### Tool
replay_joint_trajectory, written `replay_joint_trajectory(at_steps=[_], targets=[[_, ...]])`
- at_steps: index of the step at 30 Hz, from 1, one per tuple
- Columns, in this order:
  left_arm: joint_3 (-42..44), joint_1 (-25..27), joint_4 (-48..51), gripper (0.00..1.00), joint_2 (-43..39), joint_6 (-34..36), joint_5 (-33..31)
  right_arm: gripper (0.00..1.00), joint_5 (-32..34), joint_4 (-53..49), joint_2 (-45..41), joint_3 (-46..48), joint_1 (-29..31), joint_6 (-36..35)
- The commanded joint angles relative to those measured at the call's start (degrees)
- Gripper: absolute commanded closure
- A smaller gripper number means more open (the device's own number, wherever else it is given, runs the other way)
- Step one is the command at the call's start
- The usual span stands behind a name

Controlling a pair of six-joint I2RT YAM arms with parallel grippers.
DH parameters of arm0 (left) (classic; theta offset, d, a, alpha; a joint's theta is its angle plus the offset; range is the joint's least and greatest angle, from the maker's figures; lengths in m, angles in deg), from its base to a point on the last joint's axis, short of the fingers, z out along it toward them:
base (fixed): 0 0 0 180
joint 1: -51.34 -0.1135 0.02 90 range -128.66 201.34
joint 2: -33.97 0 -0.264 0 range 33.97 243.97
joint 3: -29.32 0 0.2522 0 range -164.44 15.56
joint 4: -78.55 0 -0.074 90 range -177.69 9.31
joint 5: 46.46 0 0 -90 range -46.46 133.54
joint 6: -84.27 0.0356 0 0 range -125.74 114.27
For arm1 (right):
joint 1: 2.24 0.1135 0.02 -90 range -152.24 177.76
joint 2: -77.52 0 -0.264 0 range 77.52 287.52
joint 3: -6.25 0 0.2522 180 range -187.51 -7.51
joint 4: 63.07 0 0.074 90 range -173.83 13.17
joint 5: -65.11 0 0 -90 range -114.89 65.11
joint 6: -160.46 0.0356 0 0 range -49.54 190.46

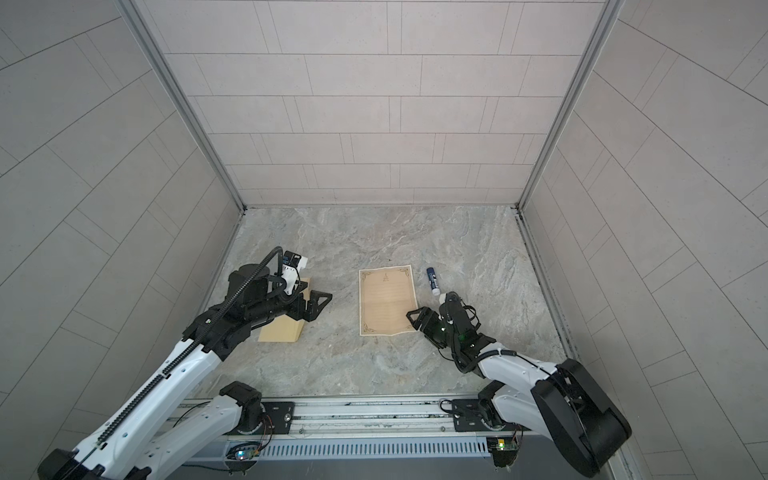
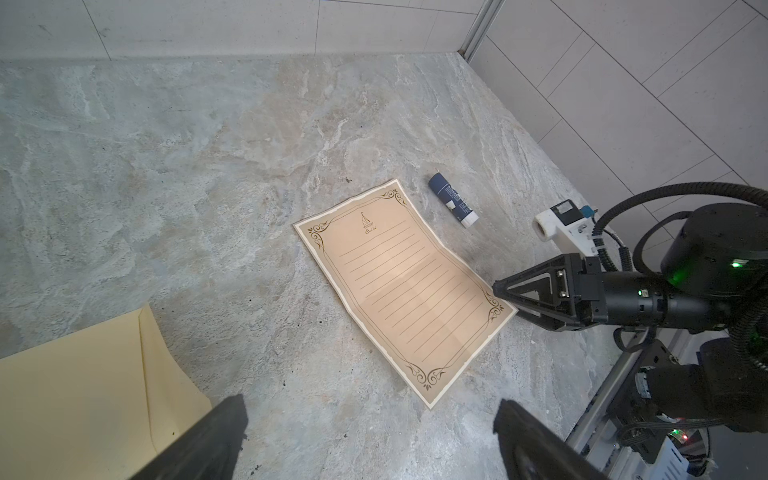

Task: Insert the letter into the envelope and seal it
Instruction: 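Grasp the letter edge with the right gripper and lift it upright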

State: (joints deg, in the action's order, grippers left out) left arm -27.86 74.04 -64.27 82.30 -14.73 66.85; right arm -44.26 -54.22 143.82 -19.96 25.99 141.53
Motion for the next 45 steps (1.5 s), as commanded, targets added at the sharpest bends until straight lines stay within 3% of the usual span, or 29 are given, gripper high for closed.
replay_joint_trajectory(at_steps=[1, 6, 11, 17, 24, 30, 34, 45], targets=[[0.89, 0.32, -0.7, 0.0, -0.01, -0.12, 0.37, 0.31, -2.89, 8.88, 4.25, -0.36, 0.39, 4.8], [0.87, 0.32, -1.05, 0.0, 0.28, -0.53, 0.95, 0.45, -5.32, 14.76, 8.49, -1.28, 0.77, 4.84], [0.87, 0.24, -0.92, 0.0, 0.18, -0.44, 0.78, 0.59, -3.92, 12.87, 8.16, -2.07, 0.72, 3.34], [0.98, 0.24, -0.6, 0.0, -0.17, -0.41, 0.64, 0.78, -1.36, 1.75, 5.13, -5.47, 0.74, -3.55], [0.99, 0.18, -0.06, 0.0, -0.68, 0.02, -0.32, 0.99, 3.28, -17.85, 1.97, -15.38, 0.73, -19.86], [0.95, 0.21, 0.14, 0.0, -1.4, 0.45, -0.94, 1.0, 5.91, -32.96, 2.19, -28.63, 0.7, -38.05], [1.05, 0.25, -0.3, 0.0, -2.42, 0.7, -0.16, 1.0, 7.39, -37.73, 0.75, -35.2, 0.77, -49.1], [4.05, 0.26, -9.88, 0.01, -8.09, 2.27, 5.97, 1.0, 11.28, -50.08, -0.83, -48.89, 3.07, -70.65]])
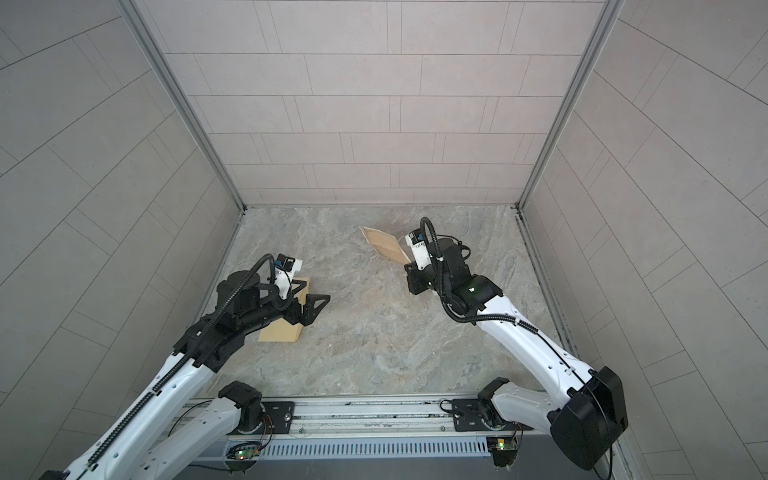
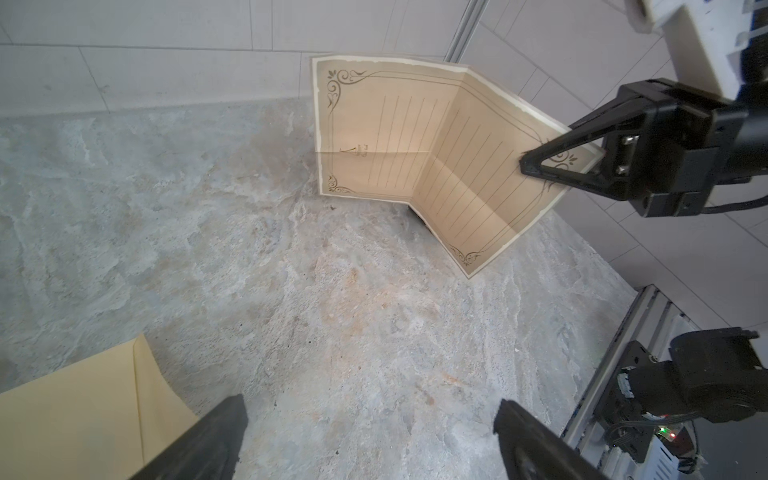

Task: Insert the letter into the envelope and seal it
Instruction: 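Grasp the letter edge with the right gripper and lift it upright, then bring the lifted letter toward the left gripper while the left gripper approaches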

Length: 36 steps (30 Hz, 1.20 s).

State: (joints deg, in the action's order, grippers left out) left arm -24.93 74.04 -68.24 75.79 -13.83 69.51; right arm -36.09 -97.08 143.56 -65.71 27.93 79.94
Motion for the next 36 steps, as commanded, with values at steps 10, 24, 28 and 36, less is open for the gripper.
replay_joint_trajectory(at_steps=[10, 24, 28, 36], targets=[[-0.97, 2.89, -11.52, 0.01, -3.12, 7.31, 5.75, 1.0, 6.1, -13.73, -5.4, -7.44, 3.59, -15.77], [-8.42, 14.2, -7.2, 0.01, 6.39, 14.84, -2.12, 1.0, 6.81, -16.79, -8.83, -6.18, 7.94, -16.08], [-9.99, 16.0, -6.43, 0.01, 9.02, 14.69, -6.73, 1.0, 6.63, -17.57, -9.84, -5.68, 9.28, -16.31], [-14.04, 16.48, -2.04, 0.02, 12.27, 16.74, -12.33, 1.0, 6.15, -17.84, -10.94, -4.14, 10.7, -17.13]])
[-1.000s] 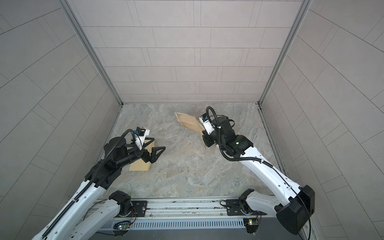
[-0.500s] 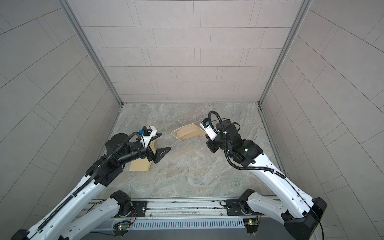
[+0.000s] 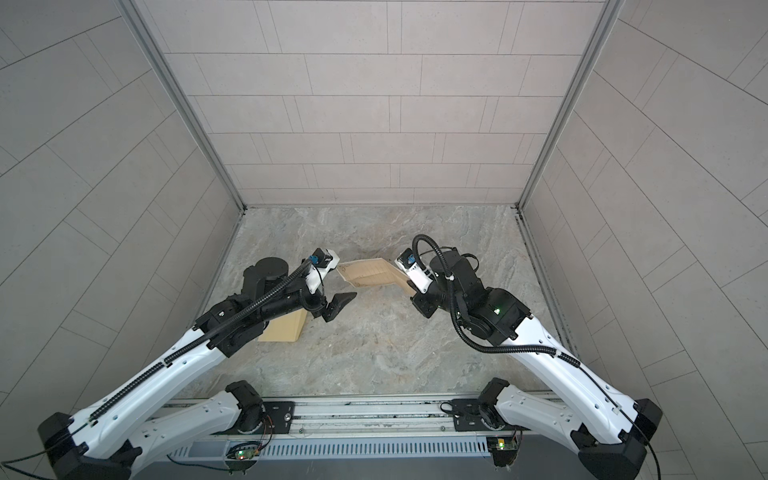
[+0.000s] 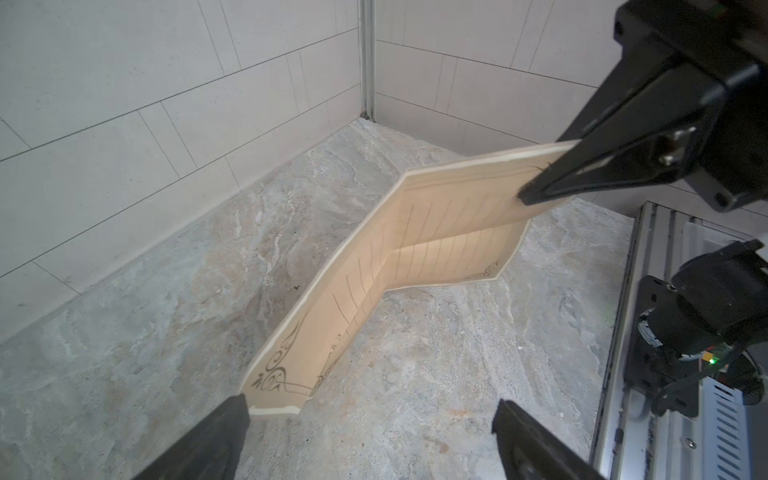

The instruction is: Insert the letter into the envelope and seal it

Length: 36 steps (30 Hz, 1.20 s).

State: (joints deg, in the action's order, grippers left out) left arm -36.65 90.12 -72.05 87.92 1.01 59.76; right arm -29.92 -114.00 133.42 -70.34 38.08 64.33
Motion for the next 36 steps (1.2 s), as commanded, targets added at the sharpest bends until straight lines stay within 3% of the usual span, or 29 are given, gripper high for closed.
replay_joint_trajectory(at_steps=[1, 12, 20, 25, 30, 36], targets=[[-2.53, 0.48, 1.89, 0.02, 0.27, 2.51, -1.89, 1.0, -0.09, -0.93, -0.84, 0.68, 0.72, -1.69], [-3.35, 0.72, 3.32, 0.02, 1.38, 8.29, 4.15, 1.0, -0.63, 0.34, -0.14, 1.15, 1.86, -1.67], [-4.13, 1.21, 3.81, 0.05, 4.01, 7.99, 2.99, 1.0, -1.19, 1.52, 0.97, 0.9, 3.85, -1.32], [-4.44, 1.23, 4.13, 0.2, 5.48, 8.46, 2.76, 1.0, -0.73, 2.05, 2.18, 0.32, 5.94, -1.04], [-4.1, 1.21, 4.56, 0.42, 6.9, 8.46, 2.89, 1.0, 0.94, 1.77, 3.27, -0.88, 7.38, -1.05], [-3.48, 1.24, 5.18, 0.54, 7.57, 8.04, 2.76, 1.0, 1.43, 2.92, 3.78, -0.92, 8.67, -0.63]])
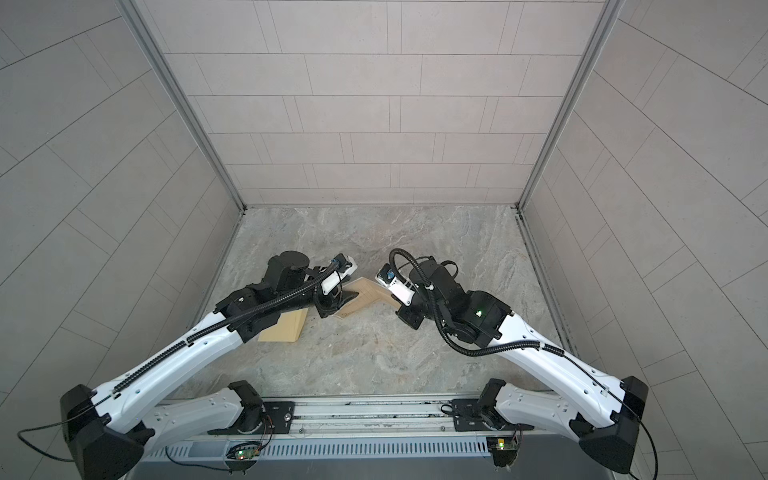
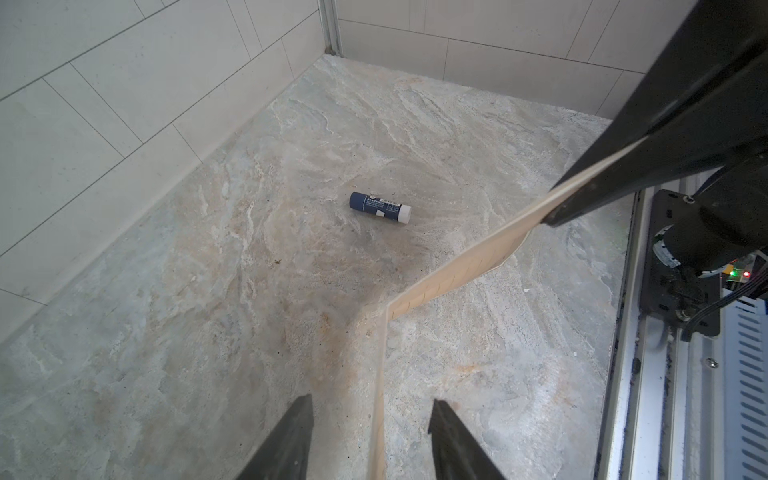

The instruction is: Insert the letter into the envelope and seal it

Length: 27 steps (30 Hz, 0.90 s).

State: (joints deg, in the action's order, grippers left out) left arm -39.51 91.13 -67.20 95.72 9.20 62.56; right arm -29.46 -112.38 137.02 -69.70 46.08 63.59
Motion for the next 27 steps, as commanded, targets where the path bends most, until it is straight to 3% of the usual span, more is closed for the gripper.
replay_joint_trajectory(at_steps=[1, 9, 18, 19, 23, 27], targets=[[-0.44, 0.2, 0.34, 0.58, -0.38, -0.27, -0.16, 1.0, 0.93, 1.61, 0.3, -1.49, 0.9, 0.28], [-0.19, 0.2, 0.42, 1.0, -0.59, -1.97, -2.82, 1.0, 0.98, 3.77, 1.75, -1.73, 1.69, 0.28], [0.25, 0.12, -1.62, 1.0, -2.58, -7.63, -5.3, 0.99, 0.49, 5.89, 1.08, -1.81, 1.96, -0.09], [0.38, 0.19, -1.53, 1.0, -2.79, -7.72, -5.71, 0.95, 0.19, 5.89, 0.9, -1.95, 2.04, -0.07], [0.62, -0.06, -1.48, 1.0, -3.56, -7.32, -6.95, 0.62, -2.0, 3.82, -1.42, -3.86, 1.96, -1.65], [1.51, -0.52, -2.69, 1.0, -4.83, -7.03, -6.73, 0.44, -5.14, 1.48, -6.53, -5.28, 1.97, -3.13]])
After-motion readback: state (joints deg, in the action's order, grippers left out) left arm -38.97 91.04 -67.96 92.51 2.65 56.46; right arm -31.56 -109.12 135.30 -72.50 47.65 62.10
